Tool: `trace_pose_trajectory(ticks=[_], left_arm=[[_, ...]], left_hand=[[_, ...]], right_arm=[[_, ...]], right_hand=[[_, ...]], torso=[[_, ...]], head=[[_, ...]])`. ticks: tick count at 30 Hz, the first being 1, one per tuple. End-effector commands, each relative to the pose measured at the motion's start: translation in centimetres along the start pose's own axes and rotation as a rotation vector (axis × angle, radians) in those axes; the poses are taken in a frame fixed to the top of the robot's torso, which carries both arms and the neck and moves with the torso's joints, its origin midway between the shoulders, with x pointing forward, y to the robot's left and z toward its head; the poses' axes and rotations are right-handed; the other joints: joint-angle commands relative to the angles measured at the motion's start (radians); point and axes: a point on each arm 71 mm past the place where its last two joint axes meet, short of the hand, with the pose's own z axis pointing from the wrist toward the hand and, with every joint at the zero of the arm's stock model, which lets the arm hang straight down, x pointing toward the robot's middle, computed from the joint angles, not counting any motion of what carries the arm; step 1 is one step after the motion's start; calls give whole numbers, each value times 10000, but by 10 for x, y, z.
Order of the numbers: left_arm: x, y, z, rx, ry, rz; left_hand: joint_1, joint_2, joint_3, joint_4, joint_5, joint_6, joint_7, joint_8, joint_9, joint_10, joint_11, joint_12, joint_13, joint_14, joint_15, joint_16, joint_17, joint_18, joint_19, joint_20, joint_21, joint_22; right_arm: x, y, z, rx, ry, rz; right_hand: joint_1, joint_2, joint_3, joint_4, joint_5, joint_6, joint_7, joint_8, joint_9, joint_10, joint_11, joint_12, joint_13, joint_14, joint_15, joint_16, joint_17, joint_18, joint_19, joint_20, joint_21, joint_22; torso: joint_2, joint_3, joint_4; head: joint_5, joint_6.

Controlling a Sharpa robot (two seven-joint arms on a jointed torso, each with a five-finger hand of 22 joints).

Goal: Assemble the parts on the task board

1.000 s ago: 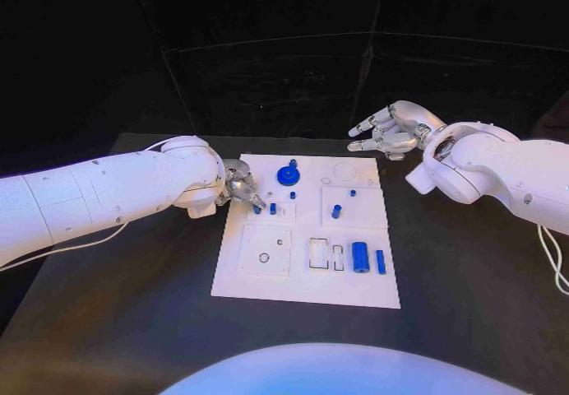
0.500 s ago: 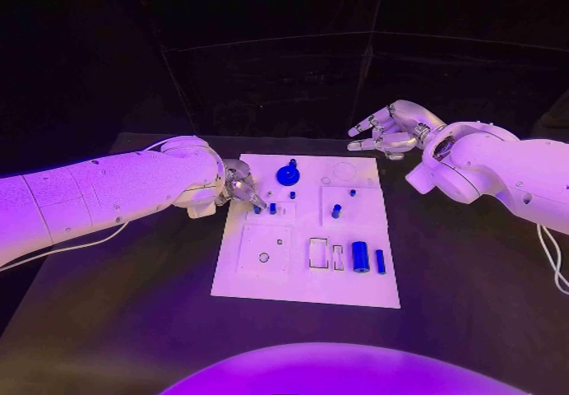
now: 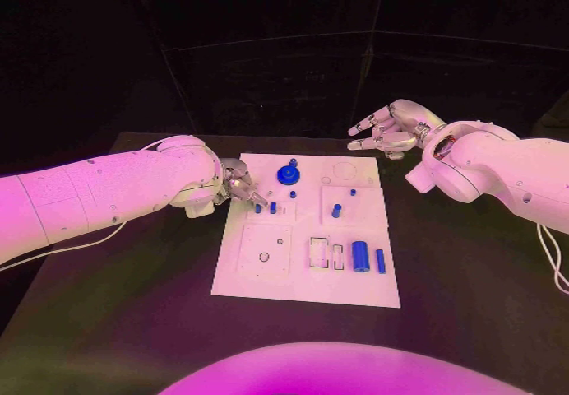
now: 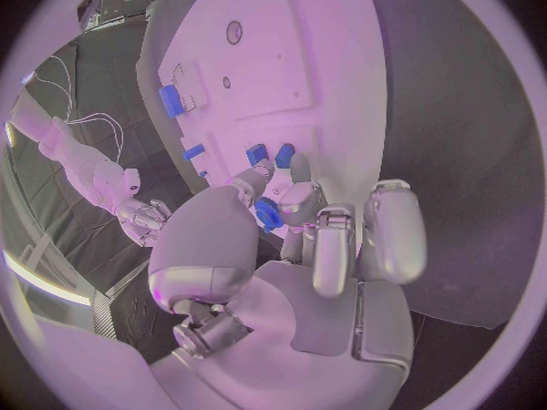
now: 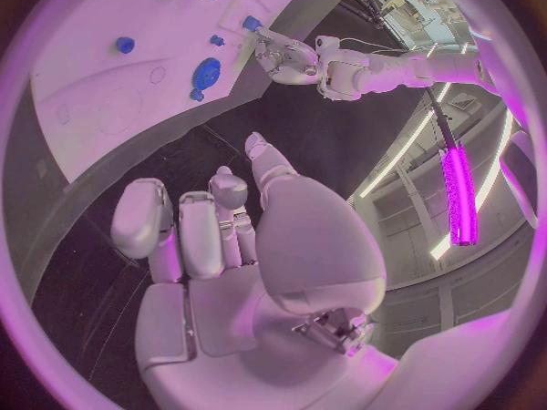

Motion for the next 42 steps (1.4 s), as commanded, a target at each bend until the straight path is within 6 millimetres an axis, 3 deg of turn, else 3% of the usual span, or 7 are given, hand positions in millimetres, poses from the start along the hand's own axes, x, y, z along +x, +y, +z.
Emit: trace_pose_trajectory(ticks=[1, 14, 16, 19, 21, 29, 42], left_arm=[[-2, 1, -1, 29, -274, -311], [-14, 4, -10, 1101, -1012, -2083], [-19, 0, -11, 1814, -1331, -2660], [-24, -7, -11, 2572, -1758, -2882], [-28, -15, -10, 3162, -2173, -2697], [-28, -42, -5, 4971, -3444, -767], [-10, -66, 15, 5146, -3149, 1875]], left_hand=[[-116, -10, -271, 96, 47, 31, 38, 40, -2, 38, -5, 44, -1, 1038, -65, 31, 2634, 11, 55, -47, 44, 17], [186, -17, -1580, 500, 70, -508, 197, -141, -112, -811, 146, -921, -1278, 971, 17, -111, 2396, 228, -407, 4, -891, -978], [566, -44, -1774, 429, 83, -1146, 463, -405, -243, -2175, 378, -2376, -3105, 541, 192, -937, 1139, 583, -1311, 128, -2554, -2738], [1189, -25, -1758, 161, 129, -1559, 660, -587, -357, -2688, 546, -2684, -3341, 244, 345, -1447, 450, 769, -1873, 229, -3546, -3722], [3112, 169, -992, -859, 99, -1818, 927, -1038, -711, -3662, 755, -3391, -3737, -446, 514, -2479, -838, 1030, -2731, 361, -4982, -5072], [3955, -333, 8, -1639, 114, -930, 1170, -3007, -2442, -3795, 1080, -5814, -6224, -1975, 888, -5494, -4216, 1166, -3009, 804, -6292, -5954], [3685, -496, -345, -1789, 95, -192, 1080, -4034, -3275, -3598, 1097, -6952, -7729, -446, 786, -3868, -2861, 999, -1659, 725, -5508, -5309]], right_arm=[[0, 2, 1, -109, 43, 40], [0, 1, 1, -102, 29, 31], [-1, 1, 2, -98, 18, 29], [-1, 1, 2, -95, 0, 32], [-1, 1, 2, -97, -16, 43], [-1, 2, 3, -183, -89, 74], [1, 4, 4, -247, -43, 97]], right_hand=[[-45, 46, -22, 50, 33, 11, -19, 52, 13, -33, -41, -42, -8, 324, -20, -44, 4, 102, -14, -23, -58, -4], [-61, 46, -36, 68, 32, 9, -19, 52, 13, -39, -41, -54, -23, 322, -20, -55, -8, 106, -23, -24, -69, -25], [-61, 46, -36, 68, 32, 9, -19, 52, 13, -39, -41, -54, -23, 322, -20, -55, -8, 106, -23, -24, -69, -25], [-61, 46, -36, 68, 32, 9, -19, 52, 13, -39, -41, -54, -23, 322, -20, -55, -8, 106, -23, -24, -69, -25], [-65, 46, -40, 73, 33, 11, -19, 54, 13, -56, -40, -85, -54, 312, -20, -89, -60, 119, -61, -24, -99, -90], [23, 66, -65, 157, 67, 90, -71, 169, 26, -1223, -95, -2472, -2286, 72, -67, -932, -1133, 295, -564, -70, -625, -1030], [50, 63, -70, 175, 67, 99, -80, 193, 27, -1223, -105, -2661, -2509, 97, -81, -957, -1132, 295, -547, -81, -658, -1055]], torso=[[1, 2, 0], [-16, 11, 6], [-20, 21, 13], [-2, 7, 0], [5, 9, -11], [5, 12, -5], [18, 14, -16]], head=[[10, -4], [-9, 10], [-22, 24], [-26, 47], [-34, 73], [-190, 179], [-226, 228]])
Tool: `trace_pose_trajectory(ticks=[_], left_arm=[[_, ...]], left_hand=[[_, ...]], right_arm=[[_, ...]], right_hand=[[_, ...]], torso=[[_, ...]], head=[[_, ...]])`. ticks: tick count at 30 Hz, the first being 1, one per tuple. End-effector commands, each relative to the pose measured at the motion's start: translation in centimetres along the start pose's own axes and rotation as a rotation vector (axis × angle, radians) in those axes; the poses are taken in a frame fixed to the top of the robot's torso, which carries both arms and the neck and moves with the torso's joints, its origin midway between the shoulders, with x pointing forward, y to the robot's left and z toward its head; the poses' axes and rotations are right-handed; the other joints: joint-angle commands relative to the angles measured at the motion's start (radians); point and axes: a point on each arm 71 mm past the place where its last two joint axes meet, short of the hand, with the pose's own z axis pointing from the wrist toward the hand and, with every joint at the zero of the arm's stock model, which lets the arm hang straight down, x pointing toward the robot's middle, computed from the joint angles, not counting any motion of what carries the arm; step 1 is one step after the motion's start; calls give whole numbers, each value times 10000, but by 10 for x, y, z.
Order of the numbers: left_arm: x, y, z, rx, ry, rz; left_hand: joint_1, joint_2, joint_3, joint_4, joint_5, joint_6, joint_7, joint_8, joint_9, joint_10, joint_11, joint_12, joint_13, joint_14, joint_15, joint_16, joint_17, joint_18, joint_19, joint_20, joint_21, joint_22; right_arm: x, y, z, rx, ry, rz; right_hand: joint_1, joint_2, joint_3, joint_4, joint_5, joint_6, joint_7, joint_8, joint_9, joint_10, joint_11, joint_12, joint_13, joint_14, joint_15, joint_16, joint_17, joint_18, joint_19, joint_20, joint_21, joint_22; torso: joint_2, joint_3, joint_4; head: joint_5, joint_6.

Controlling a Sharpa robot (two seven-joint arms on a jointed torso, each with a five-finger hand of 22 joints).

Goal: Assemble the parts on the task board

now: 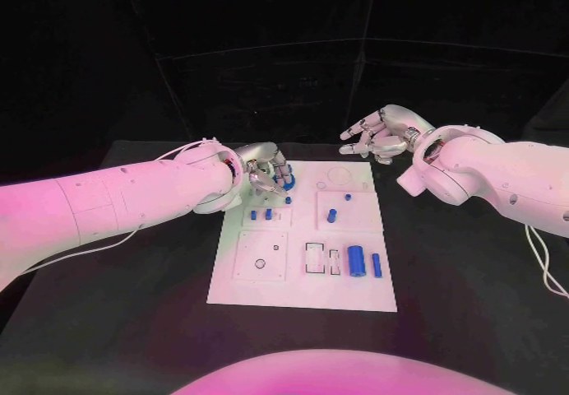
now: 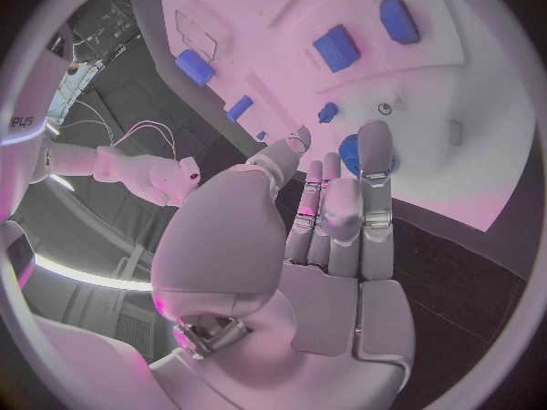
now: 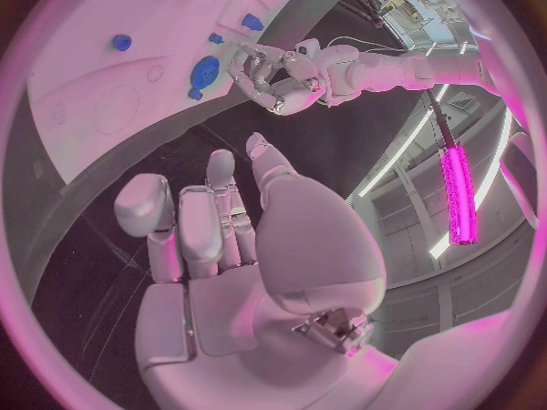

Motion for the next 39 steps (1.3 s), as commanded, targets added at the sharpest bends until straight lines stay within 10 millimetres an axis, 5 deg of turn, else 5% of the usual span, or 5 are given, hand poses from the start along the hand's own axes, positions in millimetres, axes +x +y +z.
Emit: trace_pose_trajectory(ticks=[1, 6, 15, 39], left_arm=[[4, -6, 4, 602, 193, 1272], [10, -9, 12, 596, 435, 1709], [15, -9, 21, 350, 788, 2023], [24, -10, 24, -76, 1533, 2343]], left_hand=[[-57, 25, -87, -7, -24, 154, -22, -156, -117, 142, -18, -187, -251, 350, -31, 503, 472, -159, 448, -38, 760, 726], [-65, 66, -152, -60, -23, 367, -44, -379, -272, 289, -28, -497, -615, 689, -58, 1058, 1013, -329, 940, -72, 1704, 1657], [-69, 159, -217, -96, -31, 637, -63, -511, -375, 320, -13, -804, -933, 798, -68, 1009, 726, -480, 1344, -90, 2532, 2479], [55, 444, -92, -188, -29, 1000, -108, -602, -468, 628, -52, -1016, -1226, 847, -106, 1022, 516, -557, 1509, -122, 2985, 2959]], right_arm=[[0, 3, 0, -154, -26, 57], [0, 3, 1, -170, -10, 62], [1, 4, 1, -182, 17, 68], [2, 5, 2, -195, 59, 85]], right_hand=[[52, 63, -4, 47, 68, 46, -28, 28, 7, -38, -1, -35, -20, 98, -82, -35, -4, 134, -39, -10, -41, -11], [60, 62, -5, 51, 68, 48, -30, 35, 7, -31, -4, -73, -70, 106, -85, -41, -4, 133, -30, -14, -47, -12], [60, 62, -5, 51, 68, 48, -30, 35, 7, -31, -4, -73, -70, 106, -85, -41, -4, 133, -30, -14, -47, -12], [59, 60, -10, 59, 68, 44, -31, 37, 6, -32, -4, -109, -114, 110, -87, -50, -10, 135, -31, -16, -57, -26]], torso=[[11, 0, -1], [16, 0, -6], [8, 0, -8], [-5, -3, 9]], head=[[-5, 17], [-10, 11], [-57, -35], [-59, -99]])
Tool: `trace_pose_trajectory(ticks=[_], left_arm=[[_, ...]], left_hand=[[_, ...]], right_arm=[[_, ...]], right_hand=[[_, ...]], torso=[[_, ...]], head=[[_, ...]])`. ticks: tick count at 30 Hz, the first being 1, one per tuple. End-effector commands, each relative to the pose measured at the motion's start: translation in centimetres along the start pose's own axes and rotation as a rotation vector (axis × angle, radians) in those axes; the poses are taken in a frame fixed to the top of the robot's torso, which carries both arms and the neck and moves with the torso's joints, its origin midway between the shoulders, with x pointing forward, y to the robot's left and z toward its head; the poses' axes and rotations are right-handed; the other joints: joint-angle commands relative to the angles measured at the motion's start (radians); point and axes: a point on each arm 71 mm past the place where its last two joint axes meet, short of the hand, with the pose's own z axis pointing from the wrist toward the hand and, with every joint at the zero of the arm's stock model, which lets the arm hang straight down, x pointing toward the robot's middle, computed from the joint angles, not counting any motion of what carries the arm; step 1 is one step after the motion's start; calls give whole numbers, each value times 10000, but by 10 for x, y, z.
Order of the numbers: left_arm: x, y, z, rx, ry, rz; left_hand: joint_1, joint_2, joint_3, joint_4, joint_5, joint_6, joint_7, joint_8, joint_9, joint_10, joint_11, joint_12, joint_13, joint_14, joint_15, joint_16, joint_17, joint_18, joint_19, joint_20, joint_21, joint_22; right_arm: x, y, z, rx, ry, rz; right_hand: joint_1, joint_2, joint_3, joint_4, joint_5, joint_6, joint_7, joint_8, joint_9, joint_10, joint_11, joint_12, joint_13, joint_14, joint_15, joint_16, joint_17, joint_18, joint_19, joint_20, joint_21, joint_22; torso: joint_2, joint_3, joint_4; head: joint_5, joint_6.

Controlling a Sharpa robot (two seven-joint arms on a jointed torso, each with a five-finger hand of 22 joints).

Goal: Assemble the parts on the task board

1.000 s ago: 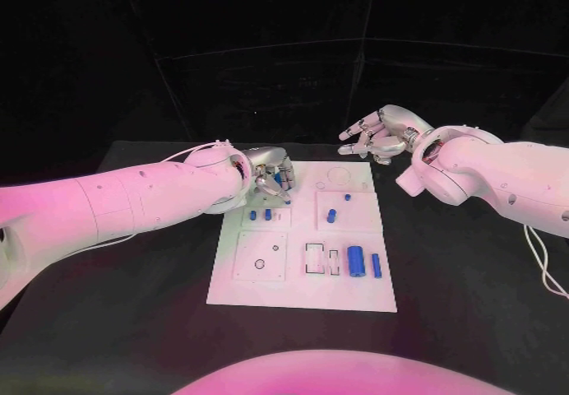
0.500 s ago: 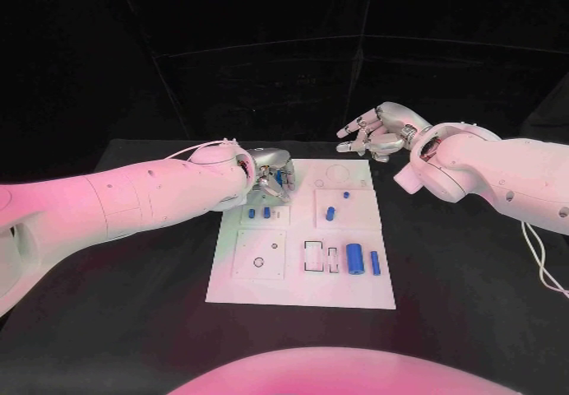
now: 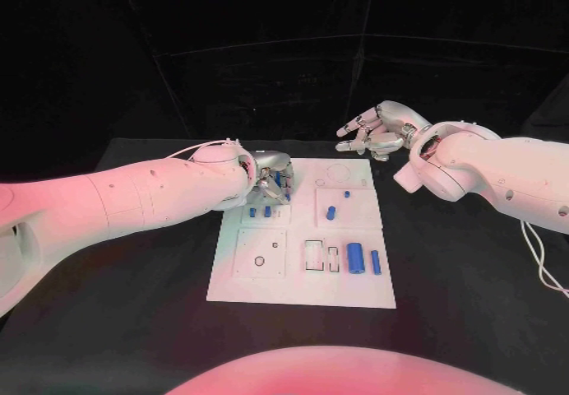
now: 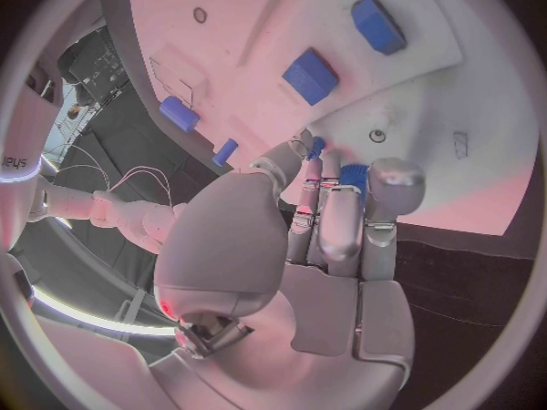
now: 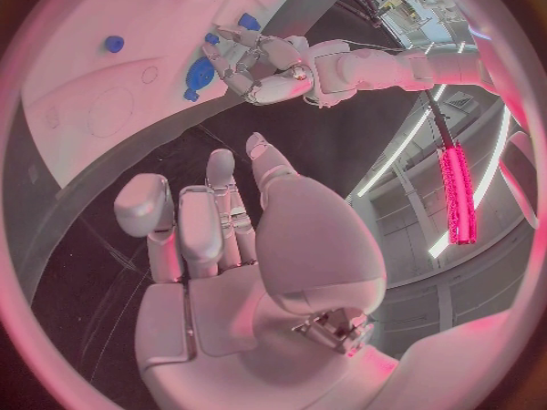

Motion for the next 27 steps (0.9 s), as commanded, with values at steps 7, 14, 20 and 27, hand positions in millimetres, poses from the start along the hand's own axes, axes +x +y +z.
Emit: trace_pose_trajectory(ticks=[7, 14, 20, 27], left_arm=[[4, -1, 3, -128, 384, 242], [7, -1, 4, -90, 441, 232], [7, -1, 5, -72, 378, 224], [5, 1, 3, -33, 56, 190]], left_hand=[[108, 260, 249, -96, -28, 188, 9, -132, -68, 207, -18, -167, -175, 227, -25, 11, -74, -96, 83, -15, 79, 96], [107, 368, 376, -111, -30, 276, 18, -184, -102, 340, -26, -257, -266, 223, -25, 31, -117, -98, 76, -20, 113, 147], [60, 414, 421, -89, -33, 317, 27, -221, -123, 434, -29, -303, -312, 226, -26, 55, -123, -103, 75, -20, 140, 186], [67, 500, 523, -96, -32, 421, 17, -247, -140, 568, -46, -372, -371, 227, -43, 83, -144, -114, 87, -25, 206, 266]], right_arm=[[0, 2, 1, -114, 14, 44], [0, 3, 1, -125, 27, 47], [0, 3, 1, -127, 35, 48], [1, 3, 1, -128, 47, 48]], right_hand=[[59, 60, -9, 60, 68, 44, -31, 37, 10, -35, -4, -31, -10, 110, -86, -50, -11, 138, -34, -15, -57, -10], [58, 63, -14, 73, 69, 40, -33, 42, 9, -10, -5, -35, -33, 121, -88, -45, 5, 133, -13, -19, -54, 8], [59, 63, -14, 73, 69, 40, -33, 43, 9, -7, -5, -32, -31, 122, -89, -44, 6, 132, -11, -19, -54, 10], [60, 69, -13, 79, 70, 42, -34, 46, 9, 22, -6, 0, -9, 129, -90, -34, 24, 129, 3, -20, -47, 27]], torso=[[7, -3, -15], [-1, 2, -3], [-5, 5, -2], [-2, -7, -11]], head=[[-4, -17], [-12, -35], [-7, -32], [-20, -12]])
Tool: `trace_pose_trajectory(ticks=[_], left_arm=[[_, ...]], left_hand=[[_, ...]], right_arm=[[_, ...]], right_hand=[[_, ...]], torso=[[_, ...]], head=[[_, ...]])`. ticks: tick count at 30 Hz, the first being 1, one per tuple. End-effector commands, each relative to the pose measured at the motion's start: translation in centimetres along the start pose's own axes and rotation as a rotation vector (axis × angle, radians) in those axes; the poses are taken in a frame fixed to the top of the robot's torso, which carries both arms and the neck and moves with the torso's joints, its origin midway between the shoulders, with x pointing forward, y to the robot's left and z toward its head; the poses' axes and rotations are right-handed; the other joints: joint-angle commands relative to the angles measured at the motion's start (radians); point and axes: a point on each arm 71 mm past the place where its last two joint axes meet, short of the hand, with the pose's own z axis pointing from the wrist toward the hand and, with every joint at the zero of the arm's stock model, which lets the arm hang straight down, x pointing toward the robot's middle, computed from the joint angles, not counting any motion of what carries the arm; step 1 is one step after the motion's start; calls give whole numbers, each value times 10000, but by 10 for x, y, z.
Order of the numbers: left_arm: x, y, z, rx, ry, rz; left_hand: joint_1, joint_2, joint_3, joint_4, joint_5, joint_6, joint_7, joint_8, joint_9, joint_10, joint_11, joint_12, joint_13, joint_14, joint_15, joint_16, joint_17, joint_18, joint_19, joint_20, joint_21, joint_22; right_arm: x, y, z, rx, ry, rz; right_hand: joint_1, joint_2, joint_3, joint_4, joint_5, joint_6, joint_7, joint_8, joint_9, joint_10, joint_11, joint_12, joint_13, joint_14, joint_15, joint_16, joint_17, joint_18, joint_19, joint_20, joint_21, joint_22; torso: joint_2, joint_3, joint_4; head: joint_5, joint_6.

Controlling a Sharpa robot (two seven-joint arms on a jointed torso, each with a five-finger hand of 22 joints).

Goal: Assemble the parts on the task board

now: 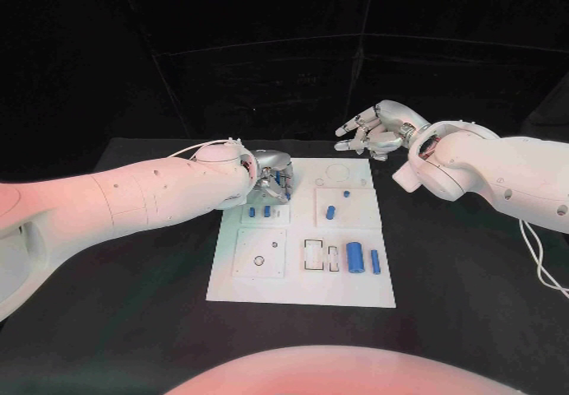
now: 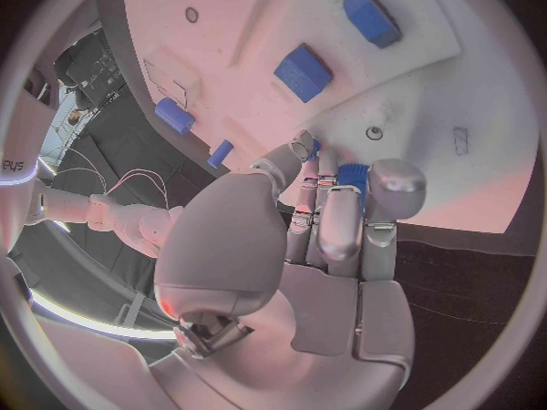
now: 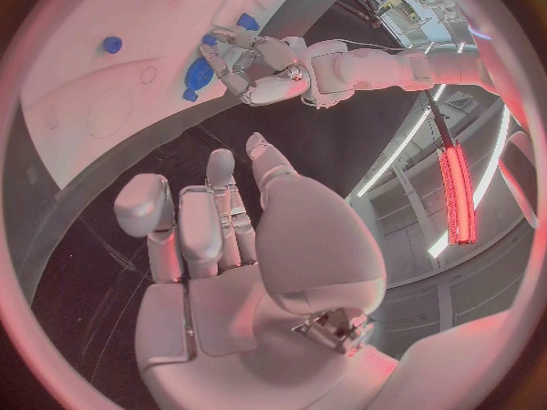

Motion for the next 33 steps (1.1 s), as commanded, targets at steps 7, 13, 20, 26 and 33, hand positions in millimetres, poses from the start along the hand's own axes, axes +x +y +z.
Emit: trace_pose_trajectory(ticks=[7, 13, 20, 26, 33], left_arm=[[-4, 3, -9, 190, -559, -216], [-14, 4, -17, 279, -944, -668], [-16, 16, -31, 117, -861, -994], [-15, 34, -46, -259, -613, -1151], [-14, 48, -55, -576, -396, -1226]], left_hand=[[-5, 167, 165, -37, -33, 185, 23, -79, -25, 188, -5, -133, -68, 228, -48, 61, -37, -134, 83, -3, 178, 139], [16, 173, 240, -75, -33, 224, 29, -111, -40, 233, -5, -201, -104, 221, -48, 63, -73, -140, 81, -3, 200, 172], [12, 125, 273, -115, -36, 261, 33, -137, -51, 287, -2, -250, -127, 216, -46, 68, -98, -142, 77, -3, 212, 192], [-20, 89, 281, -126, -38, 297, 29, -153, -58, 338, -4, -285, -139, 209, -46, 65, -129, -147, 77, -2, 233, 221], [-43, 67, 281, -130, -39, 319, 23, -162, -62, 367, -8, -305, -145, 206, -47, 65, -145, -149, 76, -2, 245, 238]], right_arm=[[-1, 1, 1, -77, 12, 30], [-3, -1, 0, -13, -19, 15], [-4, -2, 0, 27, -13, 12], [-4, -3, 0, 63, -13, 9], [-5, -4, -1, 84, -19, 5]], right_hand=[[60, 69, 14, 52, 35, 42, -34, 46, 11, 21, -6, 0, 15, 129, -90, -34, 9, 129, 2, -20, -47, 9], [60, 69, 14, 52, 35, 42, -34, 46, 11, 21, -6, 0, 15, 129, -90, -34, 9, 129, 2, -20, -47, 9], [60, 69, 14, 52, 35, 42, -34, 46, 11, 21, -6, 0, 15, 129, -90, -34, 9, 129, 2, -20, -47, 9], [60, 69, 14, 52, 35, 42, -34, 46, 11, 21, -6, 0, 15, 129, -90, -34, 9, 129, 2, -20, -47, 9], [60, 69, 14, 52, 35, 42, -34, 46, 11, 21, -6, 0, 15, 129, -90, -34, 9, 129, 2, -20, -47, 9]], torso=[[-18, 0, 16], [-12, -11, 12], [-24, 8, 34], [-24, -11, 42], [-11, -10, 14]], head=[[-10, 33], [-23, 44], [6, 61], [33, 64], [77, 73]])
